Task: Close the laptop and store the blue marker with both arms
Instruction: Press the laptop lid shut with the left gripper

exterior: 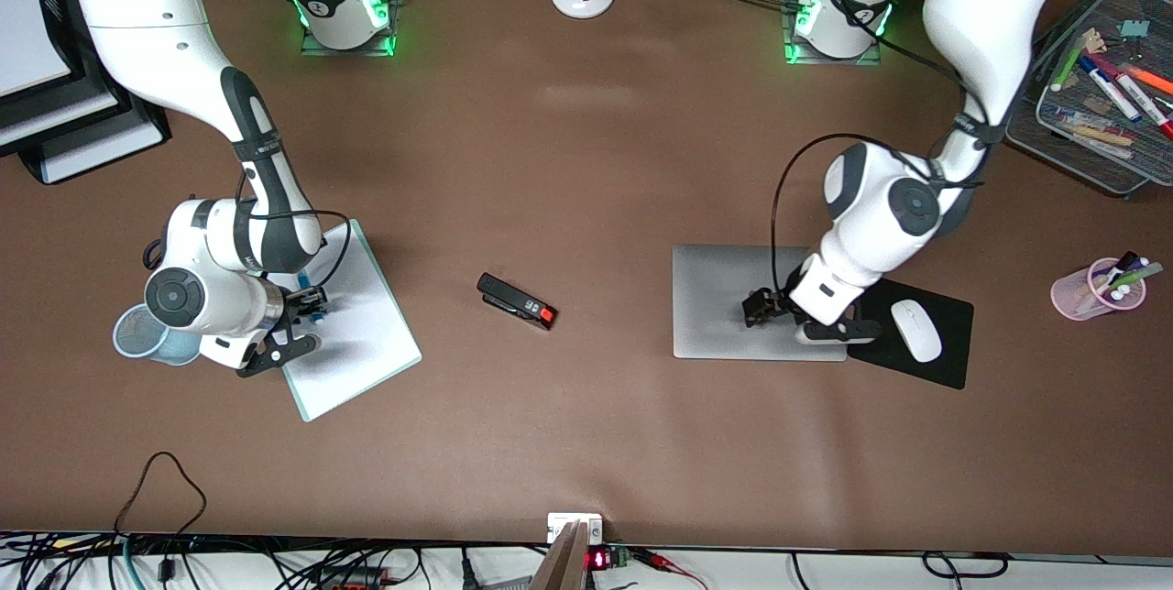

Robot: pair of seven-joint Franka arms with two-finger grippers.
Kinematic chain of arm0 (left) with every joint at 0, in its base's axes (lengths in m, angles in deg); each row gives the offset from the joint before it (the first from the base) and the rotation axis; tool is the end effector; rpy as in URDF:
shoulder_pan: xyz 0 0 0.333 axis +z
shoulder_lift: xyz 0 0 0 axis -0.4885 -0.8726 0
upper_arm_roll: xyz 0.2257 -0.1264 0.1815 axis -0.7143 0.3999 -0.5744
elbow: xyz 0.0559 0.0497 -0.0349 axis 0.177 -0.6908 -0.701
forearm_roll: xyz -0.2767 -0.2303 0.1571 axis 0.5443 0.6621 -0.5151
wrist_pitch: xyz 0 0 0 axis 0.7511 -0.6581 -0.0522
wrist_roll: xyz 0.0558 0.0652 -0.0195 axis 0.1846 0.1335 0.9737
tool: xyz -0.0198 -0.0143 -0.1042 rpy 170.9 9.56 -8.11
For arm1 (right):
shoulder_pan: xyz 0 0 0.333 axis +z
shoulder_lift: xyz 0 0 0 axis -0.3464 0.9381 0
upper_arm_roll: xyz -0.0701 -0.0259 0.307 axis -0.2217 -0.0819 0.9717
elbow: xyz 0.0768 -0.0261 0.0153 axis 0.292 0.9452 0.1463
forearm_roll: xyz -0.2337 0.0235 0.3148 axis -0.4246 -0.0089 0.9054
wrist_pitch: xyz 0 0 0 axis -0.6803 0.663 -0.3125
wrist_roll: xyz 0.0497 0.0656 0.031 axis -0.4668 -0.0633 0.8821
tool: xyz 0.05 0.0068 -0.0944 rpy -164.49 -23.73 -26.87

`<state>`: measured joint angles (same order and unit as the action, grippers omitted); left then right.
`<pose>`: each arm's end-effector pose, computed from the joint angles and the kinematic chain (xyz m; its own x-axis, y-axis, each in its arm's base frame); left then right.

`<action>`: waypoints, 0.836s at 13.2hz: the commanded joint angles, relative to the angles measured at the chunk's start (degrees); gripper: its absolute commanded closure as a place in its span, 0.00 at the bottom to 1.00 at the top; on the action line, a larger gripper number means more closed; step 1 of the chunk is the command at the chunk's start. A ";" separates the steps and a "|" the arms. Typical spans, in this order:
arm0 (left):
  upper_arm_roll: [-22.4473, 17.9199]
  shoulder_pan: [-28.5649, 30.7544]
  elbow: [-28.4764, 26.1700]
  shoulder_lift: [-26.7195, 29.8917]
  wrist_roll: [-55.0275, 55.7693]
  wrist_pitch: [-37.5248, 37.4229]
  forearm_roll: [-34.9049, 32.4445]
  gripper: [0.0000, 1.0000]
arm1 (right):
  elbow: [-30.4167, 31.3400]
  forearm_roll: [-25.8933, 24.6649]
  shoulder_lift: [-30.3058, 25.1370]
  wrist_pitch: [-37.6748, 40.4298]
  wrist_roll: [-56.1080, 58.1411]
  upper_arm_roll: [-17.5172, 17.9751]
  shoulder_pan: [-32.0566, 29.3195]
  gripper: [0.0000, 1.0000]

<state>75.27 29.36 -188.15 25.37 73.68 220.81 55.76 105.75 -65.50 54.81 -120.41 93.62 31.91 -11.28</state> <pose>0.6342 -0.1690 0.2635 0.9800 0.1445 0.1366 0.1085 -0.9642 0.2418 0.6724 0.0407 0.1920 0.9051 0.3920 -0.1644 0.3955 -0.9184 -0.0122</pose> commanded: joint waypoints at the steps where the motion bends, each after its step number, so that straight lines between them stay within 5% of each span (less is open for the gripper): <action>1: -0.62 0.15 3.18 2.23 -0.43 -6.90 -2.00 0.00 | -0.07 1.05 0.17 0.30 1.30 0.26 -0.37 0.55; 7: -0.97 1.73 8.45 5.13 -0.43 -17.43 -7.11 0.00 | -0.16 1.14 0.61 0.13 1.21 0.26 -0.46 0.55; 11: -0.98 2.60 13.54 6.46 -0.43 -26.75 -10.26 0.00 | -0.16 1.14 0.79 0.12 1.12 0.26 -0.46 0.76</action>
<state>74.18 31.20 -177.16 31.09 73.65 198.68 48.37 105.78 -65.46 55.39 -120.41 93.64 31.91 -11.29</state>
